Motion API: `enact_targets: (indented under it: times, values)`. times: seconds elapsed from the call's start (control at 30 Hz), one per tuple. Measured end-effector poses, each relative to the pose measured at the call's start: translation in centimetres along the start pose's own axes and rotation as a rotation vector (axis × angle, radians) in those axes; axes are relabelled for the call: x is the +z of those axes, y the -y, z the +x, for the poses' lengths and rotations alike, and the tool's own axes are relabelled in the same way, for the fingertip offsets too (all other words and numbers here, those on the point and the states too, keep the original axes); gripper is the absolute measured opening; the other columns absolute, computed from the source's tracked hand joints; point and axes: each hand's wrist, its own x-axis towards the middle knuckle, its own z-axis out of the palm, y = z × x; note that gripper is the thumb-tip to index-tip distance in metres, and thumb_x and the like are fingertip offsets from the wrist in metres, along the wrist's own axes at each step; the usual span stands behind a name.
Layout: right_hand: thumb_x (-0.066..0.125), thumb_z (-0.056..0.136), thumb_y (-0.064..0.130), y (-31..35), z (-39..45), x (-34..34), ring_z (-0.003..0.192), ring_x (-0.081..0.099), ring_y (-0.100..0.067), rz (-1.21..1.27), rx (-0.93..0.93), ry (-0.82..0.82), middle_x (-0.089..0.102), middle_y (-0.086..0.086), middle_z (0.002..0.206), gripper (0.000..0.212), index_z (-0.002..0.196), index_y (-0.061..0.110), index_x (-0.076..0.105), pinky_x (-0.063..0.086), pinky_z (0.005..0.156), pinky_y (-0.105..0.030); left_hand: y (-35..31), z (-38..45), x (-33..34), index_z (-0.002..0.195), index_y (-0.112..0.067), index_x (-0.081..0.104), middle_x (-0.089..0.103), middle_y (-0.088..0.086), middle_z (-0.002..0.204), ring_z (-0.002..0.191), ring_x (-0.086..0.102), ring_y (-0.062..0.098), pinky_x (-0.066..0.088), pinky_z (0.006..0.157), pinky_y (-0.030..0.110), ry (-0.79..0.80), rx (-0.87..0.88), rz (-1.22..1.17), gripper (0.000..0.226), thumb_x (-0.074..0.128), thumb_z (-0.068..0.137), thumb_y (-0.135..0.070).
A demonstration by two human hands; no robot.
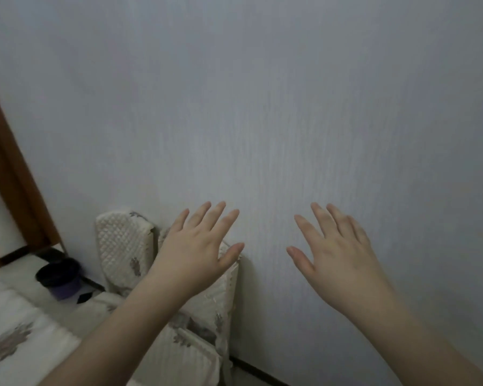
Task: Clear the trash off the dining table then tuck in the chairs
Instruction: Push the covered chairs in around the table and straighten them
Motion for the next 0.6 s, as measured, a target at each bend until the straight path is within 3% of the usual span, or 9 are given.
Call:
enact_targets:
  times: [0.2, 0.37, 0.47, 0.6]
  values:
    - [0.002, 0.085, 0.063, 5.3, 6.8, 4.5, 0.146, 0.017, -0.028, 0.096, -0.125, 0.028, 0.02, -0.008, 0.159, 0.078, 0.153, 0.026, 0.013, 0.011, 0.117, -0.044, 6.2, 2.4, 4.5, 0.152, -0.038, 0.003, 0.007, -0.008, 0.162, 0.149, 0.003, 0.015, 0.003, 0.12, 0.042, 0.038, -0.088, 0.042, 0.076, -0.003, 0.083, -0.069]
    - [0.021, 0.098, 0.058, 10.6, 12.7, 7.4, 0.148, 0.004, -0.024, 0.138, -0.235, 0.091, 0.004, -0.004, 0.162, 0.067, 0.153, 0.029, -0.001, 0.003, 0.118, -0.041, 11.3, 5.7, 8.4, 0.151, -0.035, 0.013, 0.018, -0.006, 0.16, 0.148, 0.014, 0.018, 0.011, 0.119, 0.044, 0.011, -0.146, 0.045, 0.075, 0.002, 0.085, -0.069]
    - [0.023, 0.098, 0.057, 12.1, 15.7, 9.7, 0.148, 0.008, -0.026, 0.121, -0.235, 0.091, 0.007, -0.006, 0.162, 0.066, 0.154, 0.028, 0.003, 0.005, 0.118, -0.042, 14.1, 7.5, 11.0, 0.151, -0.035, 0.013, 0.018, -0.006, 0.16, 0.147, 0.013, 0.018, 0.011, 0.119, 0.044, 0.036, -0.135, 0.048, 0.073, 0.006, 0.087, -0.07]
    - [0.014, 0.088, 0.06, 14.7, 17.9, 13.5, 0.142, 0.029, -0.032, 0.128, -0.196, 0.159, 0.026, -0.012, 0.157, 0.074, 0.151, 0.023, 0.025, 0.023, 0.113, -0.048, 17.5, 10.0, 14.5, 0.151, -0.034, 0.017, 0.019, -0.004, 0.16, 0.148, 0.014, 0.018, 0.011, 0.12, 0.046, 0.075, -0.107, 0.027, 0.072, 0.013, 0.091, -0.072]
